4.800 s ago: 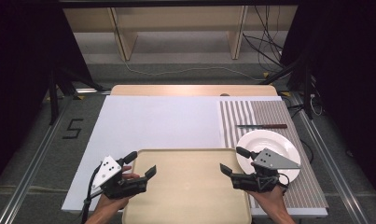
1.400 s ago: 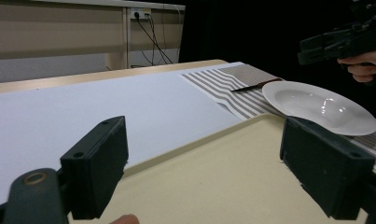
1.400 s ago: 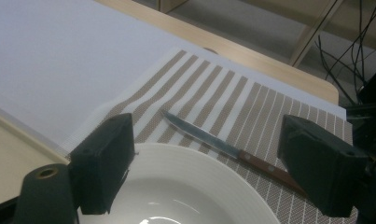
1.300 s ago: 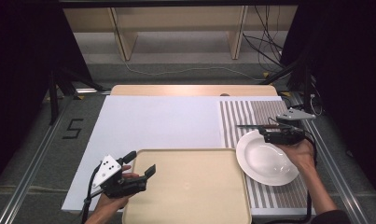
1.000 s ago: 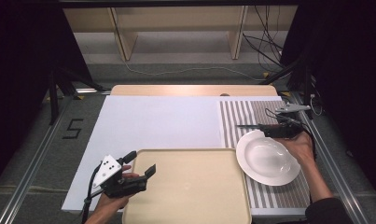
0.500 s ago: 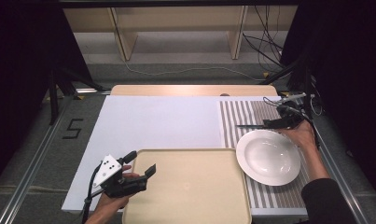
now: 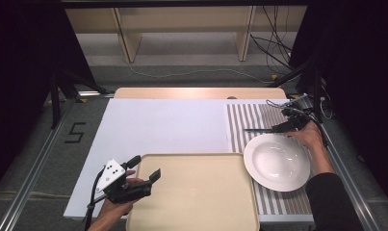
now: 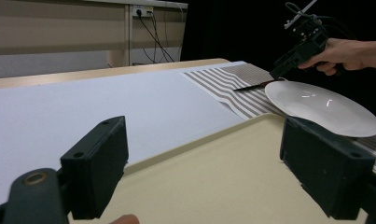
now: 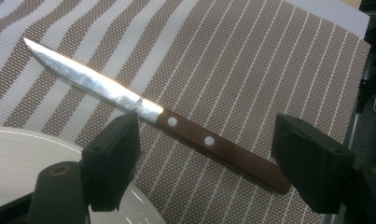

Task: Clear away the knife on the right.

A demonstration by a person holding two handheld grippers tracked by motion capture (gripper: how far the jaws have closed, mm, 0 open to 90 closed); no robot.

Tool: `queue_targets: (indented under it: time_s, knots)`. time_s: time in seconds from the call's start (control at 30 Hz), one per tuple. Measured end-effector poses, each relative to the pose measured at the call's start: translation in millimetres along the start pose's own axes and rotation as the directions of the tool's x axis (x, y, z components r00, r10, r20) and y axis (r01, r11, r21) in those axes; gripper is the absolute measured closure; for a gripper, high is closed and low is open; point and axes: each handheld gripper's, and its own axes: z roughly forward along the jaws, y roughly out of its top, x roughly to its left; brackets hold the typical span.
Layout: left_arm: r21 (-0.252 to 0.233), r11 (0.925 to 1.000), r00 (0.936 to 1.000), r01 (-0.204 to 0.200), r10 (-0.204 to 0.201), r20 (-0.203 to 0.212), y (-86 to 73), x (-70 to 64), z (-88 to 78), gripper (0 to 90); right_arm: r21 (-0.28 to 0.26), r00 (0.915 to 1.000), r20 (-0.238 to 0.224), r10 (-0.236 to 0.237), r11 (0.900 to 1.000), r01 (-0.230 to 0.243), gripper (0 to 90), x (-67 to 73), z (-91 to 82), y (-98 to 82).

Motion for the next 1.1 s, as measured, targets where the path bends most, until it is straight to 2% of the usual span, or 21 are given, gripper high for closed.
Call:
queue_targets:
  time_s: [0.33, 0.83, 1.07, 1.1]
  knots:
    - [0.001, 1.0000, 1.0000, -0.006, 0.006, 0.002, 0.0, -0.3, -0.2, 15.0, 0.064, 1.0000, 0.000, 0.007, 0.998, -0.007, 25.5, -8.1, 14.0, 0.9]
    - [0.004, 1.0000, 1.0000, -0.002, 0.002, 0.004, -0.6, -0.2, 0.3, 15.0, 0.119, 0.9999, -0.009, -0.011, 0.993, 0.012, 26.7, -7.0, 27.7, 4.2]
    - [0.004, 1.0000, 1.0000, -0.007, 0.007, 0.006, -1.0, -0.8, 0.7, 15.0, 0.137, 0.9996, -0.026, -0.008, 0.991, 0.011, 27.5, -8.5, 29.4, 3.7]
    - [0.004, 1.0000, 1.0000, -0.007, 0.007, 0.006, -1.0, -0.8, 0.7, 15.0, 0.150, 0.9991, -0.038, -0.017, 0.989, 0.022, 30.3, -8.8, 29.3, 3.7]
